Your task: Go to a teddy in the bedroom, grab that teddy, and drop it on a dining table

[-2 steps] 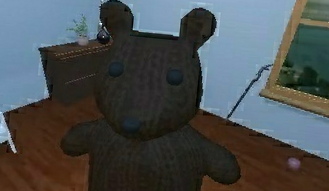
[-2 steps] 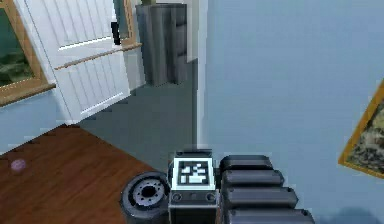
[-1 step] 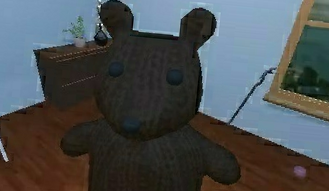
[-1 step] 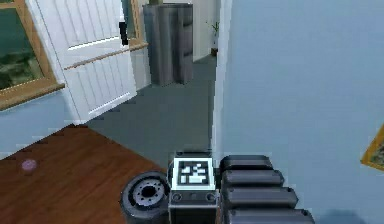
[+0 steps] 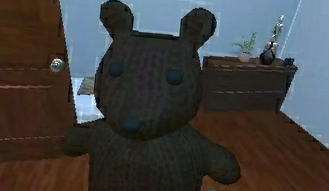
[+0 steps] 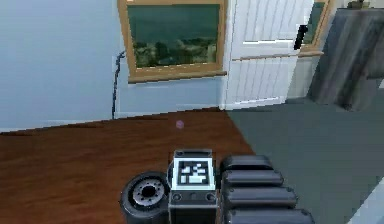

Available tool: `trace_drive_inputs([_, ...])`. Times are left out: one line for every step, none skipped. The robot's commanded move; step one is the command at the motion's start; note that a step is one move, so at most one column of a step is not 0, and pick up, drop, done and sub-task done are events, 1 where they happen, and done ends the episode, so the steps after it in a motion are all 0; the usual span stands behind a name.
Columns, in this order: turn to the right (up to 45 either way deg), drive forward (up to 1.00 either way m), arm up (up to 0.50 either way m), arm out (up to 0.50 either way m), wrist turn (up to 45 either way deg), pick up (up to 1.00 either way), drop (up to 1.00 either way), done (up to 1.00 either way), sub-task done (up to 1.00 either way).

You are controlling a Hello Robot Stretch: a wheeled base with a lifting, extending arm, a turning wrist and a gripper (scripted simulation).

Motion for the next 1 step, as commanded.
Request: trace_drive_inputs([-45.0, 0.00, 0.00, 0.00, 0.0, 0.00, 0.00, 0.00, 0.00])
